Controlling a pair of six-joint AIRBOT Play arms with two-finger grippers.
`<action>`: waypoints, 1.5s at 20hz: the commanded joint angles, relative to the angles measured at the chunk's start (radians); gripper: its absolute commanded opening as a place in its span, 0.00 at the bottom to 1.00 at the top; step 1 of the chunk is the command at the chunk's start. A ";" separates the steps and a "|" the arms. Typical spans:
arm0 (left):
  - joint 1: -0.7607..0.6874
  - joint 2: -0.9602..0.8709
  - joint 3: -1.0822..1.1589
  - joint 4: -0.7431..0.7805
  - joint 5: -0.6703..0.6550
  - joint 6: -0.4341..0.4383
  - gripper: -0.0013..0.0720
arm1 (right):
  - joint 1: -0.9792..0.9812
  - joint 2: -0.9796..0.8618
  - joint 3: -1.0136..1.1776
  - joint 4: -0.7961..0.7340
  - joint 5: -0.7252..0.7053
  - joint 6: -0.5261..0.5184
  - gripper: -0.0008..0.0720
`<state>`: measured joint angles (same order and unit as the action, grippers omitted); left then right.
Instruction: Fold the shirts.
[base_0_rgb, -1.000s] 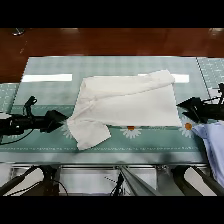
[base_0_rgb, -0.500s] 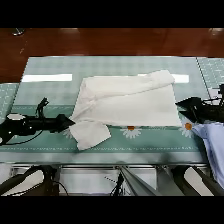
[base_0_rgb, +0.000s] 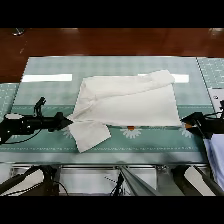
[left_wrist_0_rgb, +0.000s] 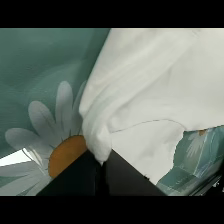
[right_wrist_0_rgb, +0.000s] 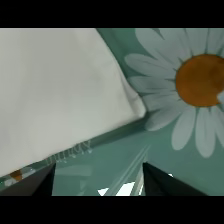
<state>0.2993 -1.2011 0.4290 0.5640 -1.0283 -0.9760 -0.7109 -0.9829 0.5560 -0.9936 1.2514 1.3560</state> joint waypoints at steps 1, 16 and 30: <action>0.004 0.000 0.001 0.000 0.000 0.000 0.04 | -0.003 -0.035 -0.031 -0.042 -0.031 -0.004 0.86; 0.003 -0.001 0.001 0.000 0.000 -0.001 0.04 | 0.054 -0.211 -0.023 0.241 -0.190 -0.140 0.86; 0.001 0.039 0.178 -0.198 -0.084 0.041 0.04 | 0.272 -0.199 0.258 0.252 -0.130 -0.119 0.04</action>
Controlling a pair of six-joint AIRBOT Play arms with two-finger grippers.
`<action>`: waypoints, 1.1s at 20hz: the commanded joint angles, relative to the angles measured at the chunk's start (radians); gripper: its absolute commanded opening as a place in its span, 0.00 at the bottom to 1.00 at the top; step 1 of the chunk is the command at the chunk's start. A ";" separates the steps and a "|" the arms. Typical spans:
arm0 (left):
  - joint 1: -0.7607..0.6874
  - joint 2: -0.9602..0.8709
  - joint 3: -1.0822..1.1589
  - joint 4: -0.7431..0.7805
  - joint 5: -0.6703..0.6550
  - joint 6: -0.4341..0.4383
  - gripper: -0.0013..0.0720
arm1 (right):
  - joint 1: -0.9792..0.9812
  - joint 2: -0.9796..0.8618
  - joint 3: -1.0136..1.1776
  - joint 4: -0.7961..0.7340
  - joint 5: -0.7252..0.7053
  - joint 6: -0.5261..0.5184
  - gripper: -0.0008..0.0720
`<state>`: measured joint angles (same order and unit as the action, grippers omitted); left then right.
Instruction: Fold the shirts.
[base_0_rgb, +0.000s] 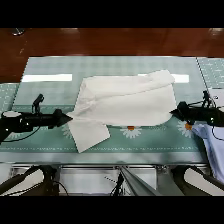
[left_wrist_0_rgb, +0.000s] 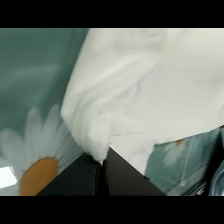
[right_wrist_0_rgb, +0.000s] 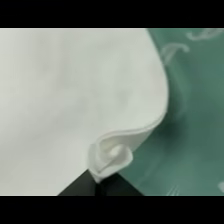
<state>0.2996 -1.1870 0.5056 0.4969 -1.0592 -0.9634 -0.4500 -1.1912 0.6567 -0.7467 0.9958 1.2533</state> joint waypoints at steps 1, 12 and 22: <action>0.000 0.049 0.186 -0.205 -0.060 0.028 0.04 | 0.020 0.024 0.282 0.005 0.155 0.007 0.04; 0.024 0.175 1.501 0.428 -0.160 -0.518 0.04 | 0.085 0.206 1.466 -0.282 0.380 0.277 0.04; -0.048 0.575 1.554 0.829 -0.288 -0.573 0.04 | 0.085 0.570 1.415 -0.445 0.560 0.281 0.04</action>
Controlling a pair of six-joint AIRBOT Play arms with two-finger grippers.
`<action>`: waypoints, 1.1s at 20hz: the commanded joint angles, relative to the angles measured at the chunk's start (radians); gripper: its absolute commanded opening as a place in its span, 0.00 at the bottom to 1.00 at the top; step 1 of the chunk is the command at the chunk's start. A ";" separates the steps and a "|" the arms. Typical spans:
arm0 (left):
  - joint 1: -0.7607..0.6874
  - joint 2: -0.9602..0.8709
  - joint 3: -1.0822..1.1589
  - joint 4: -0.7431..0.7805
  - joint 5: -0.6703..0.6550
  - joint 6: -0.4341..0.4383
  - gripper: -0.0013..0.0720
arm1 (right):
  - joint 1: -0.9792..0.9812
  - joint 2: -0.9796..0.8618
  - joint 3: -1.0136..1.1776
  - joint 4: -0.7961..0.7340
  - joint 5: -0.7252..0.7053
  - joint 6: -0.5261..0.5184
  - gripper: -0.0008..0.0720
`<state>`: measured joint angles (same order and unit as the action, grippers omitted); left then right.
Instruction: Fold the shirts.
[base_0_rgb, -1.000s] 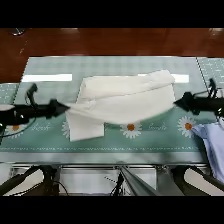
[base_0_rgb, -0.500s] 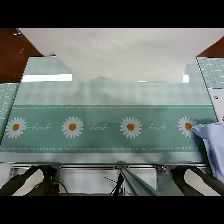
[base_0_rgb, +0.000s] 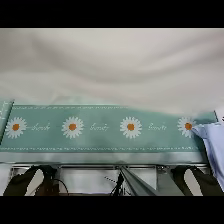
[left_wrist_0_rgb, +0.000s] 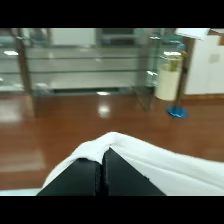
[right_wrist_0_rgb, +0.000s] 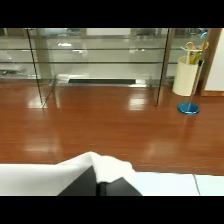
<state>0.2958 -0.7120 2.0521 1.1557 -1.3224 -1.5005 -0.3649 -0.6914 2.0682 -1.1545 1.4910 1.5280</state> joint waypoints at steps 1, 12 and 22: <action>-0.090 0.124 -0.011 0.200 -0.026 -0.043 0.04 | 0.000 0.079 0.003 -0.037 0.080 0.007 0.04; -0.203 0.043 -0.818 0.137 0.212 0.007 0.04 | 0.000 0.078 -0.674 0.121 -0.042 -0.061 0.04; -0.297 -0.640 -0.829 0.010 0.679 -0.064 0.04 | 0.006 -0.568 -0.894 0.362 -0.516 -0.330 0.04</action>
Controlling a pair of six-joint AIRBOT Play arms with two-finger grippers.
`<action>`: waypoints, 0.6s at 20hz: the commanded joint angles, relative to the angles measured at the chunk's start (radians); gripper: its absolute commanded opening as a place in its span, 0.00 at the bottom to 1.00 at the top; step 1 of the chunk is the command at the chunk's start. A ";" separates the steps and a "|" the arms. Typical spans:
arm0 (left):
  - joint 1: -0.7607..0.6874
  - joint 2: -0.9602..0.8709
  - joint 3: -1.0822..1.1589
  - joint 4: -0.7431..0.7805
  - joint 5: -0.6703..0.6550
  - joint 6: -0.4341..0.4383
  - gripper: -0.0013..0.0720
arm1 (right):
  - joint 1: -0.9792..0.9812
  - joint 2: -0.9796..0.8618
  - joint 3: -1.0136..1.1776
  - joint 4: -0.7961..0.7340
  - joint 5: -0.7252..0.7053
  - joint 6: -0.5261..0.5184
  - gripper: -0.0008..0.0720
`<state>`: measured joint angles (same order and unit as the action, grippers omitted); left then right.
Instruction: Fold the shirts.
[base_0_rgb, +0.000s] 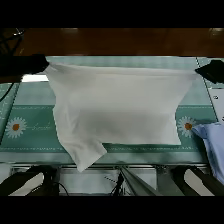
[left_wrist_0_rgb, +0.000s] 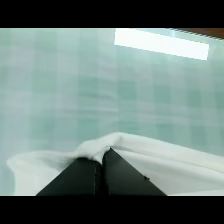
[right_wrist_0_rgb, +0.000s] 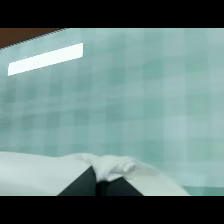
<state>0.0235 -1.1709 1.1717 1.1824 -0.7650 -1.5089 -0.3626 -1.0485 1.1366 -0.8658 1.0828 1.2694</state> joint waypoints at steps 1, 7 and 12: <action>-0.034 -0.232 0.074 -0.017 0.156 -0.090 0.04 | 0.016 -0.293 0.077 0.072 -0.149 -0.087 0.04; -0.080 -0.383 0.154 -0.017 0.149 -0.180 0.04 | 0.106 -0.639 0.328 0.123 -0.186 0.012 0.04; -0.018 -0.364 0.156 -0.016 -0.085 -0.082 0.04 | 0.076 -0.678 0.409 0.098 -0.039 0.031 0.04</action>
<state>-0.0227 -1.5318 1.3205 1.1667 -0.7082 -1.6550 -0.2710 -1.6878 1.4891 -0.7544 0.9569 1.2835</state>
